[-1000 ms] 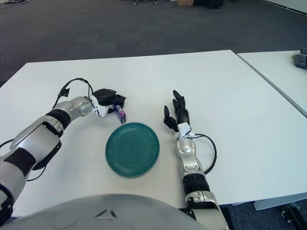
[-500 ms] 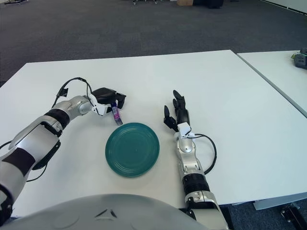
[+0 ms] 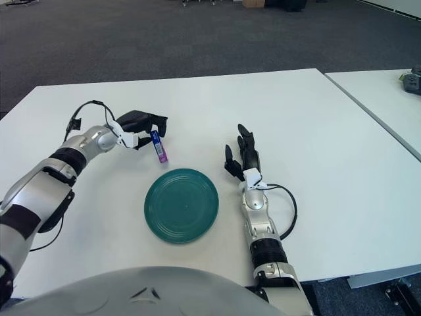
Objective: Put the gum into the plate.
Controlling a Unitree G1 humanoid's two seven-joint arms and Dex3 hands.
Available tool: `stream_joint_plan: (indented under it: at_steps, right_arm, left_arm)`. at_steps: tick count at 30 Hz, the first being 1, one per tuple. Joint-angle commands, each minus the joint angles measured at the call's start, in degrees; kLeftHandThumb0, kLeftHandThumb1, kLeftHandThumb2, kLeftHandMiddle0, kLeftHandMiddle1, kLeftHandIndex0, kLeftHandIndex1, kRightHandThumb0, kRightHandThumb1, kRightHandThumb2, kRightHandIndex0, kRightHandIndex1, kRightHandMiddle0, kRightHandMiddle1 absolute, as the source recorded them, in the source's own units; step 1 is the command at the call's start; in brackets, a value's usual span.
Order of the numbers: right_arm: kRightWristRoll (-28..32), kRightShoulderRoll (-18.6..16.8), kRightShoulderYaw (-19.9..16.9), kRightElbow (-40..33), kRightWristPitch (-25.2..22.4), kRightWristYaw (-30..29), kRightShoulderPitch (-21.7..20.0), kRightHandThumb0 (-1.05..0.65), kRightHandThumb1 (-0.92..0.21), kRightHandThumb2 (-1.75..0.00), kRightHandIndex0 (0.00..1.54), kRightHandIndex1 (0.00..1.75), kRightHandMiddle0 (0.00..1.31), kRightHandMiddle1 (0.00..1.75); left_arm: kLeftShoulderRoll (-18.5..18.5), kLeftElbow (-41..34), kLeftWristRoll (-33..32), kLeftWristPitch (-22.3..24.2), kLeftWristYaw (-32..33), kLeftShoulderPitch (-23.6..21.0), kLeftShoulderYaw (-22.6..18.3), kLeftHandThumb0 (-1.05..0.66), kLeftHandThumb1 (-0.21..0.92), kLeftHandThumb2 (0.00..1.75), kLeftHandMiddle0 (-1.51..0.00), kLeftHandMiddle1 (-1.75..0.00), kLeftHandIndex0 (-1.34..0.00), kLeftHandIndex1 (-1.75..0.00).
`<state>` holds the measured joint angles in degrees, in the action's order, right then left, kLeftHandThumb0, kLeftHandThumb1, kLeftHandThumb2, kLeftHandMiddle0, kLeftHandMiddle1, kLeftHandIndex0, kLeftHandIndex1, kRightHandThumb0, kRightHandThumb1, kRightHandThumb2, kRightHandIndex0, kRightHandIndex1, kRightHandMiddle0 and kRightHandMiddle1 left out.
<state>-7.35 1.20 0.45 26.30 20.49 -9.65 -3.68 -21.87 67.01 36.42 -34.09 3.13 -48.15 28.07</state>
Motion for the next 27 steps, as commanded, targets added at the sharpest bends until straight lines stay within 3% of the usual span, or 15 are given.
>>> stream_joint_plan:
  at_steps: [1, 8, 16, 27]
  right_arm:
    - [0.12, -0.95, 0.18, 2.85, -2.58, -0.12, 2.46, -0.57, -0.92, -0.72, 0.2, 0.0, 0.0, 0.42]
    - [0.53, -0.91, -0.1, 3.05, -2.38, 0.19, 2.42, -0.57, -0.92, -0.7, 0.2, 0.0, 0.0, 0.42]
    - [0.43, -0.78, 0.0, 2.9, -2.58, 0.54, 2.57, -0.57, -0.92, -0.71, 0.2, 0.0, 0.0, 0.42]
    - [0.88, -0.77, -0.21, 3.01, -2.87, 1.06, 2.3, -0.57, -0.92, -0.72, 0.19, 0.0, 0.0, 0.43]
  left_arm:
    - [-1.45, -1.79, -1.61, 0.65, 1.22, 0.45, -2.13, -0.01, 0.32, 1.16, -0.63, -1.54, -0.63, -1.51]
    - [-2.64, -7.13, -3.09, 3.25, 1.55, 1.87, -5.0, -0.01, 0.3, 1.18, -0.65, -1.53, -0.65, -1.5]
    - [-4.04, -16.31, -6.55, 6.23, -2.6, 5.24, -8.77, -0.01, 0.26, 1.23, -0.67, -1.54, -0.67, -1.51]
    - [-4.01, -20.93, -8.93, 9.58, -7.23, 7.08, -10.76, -0.01, 0.25, 1.24, -0.67, -1.54, -0.67, -1.51]
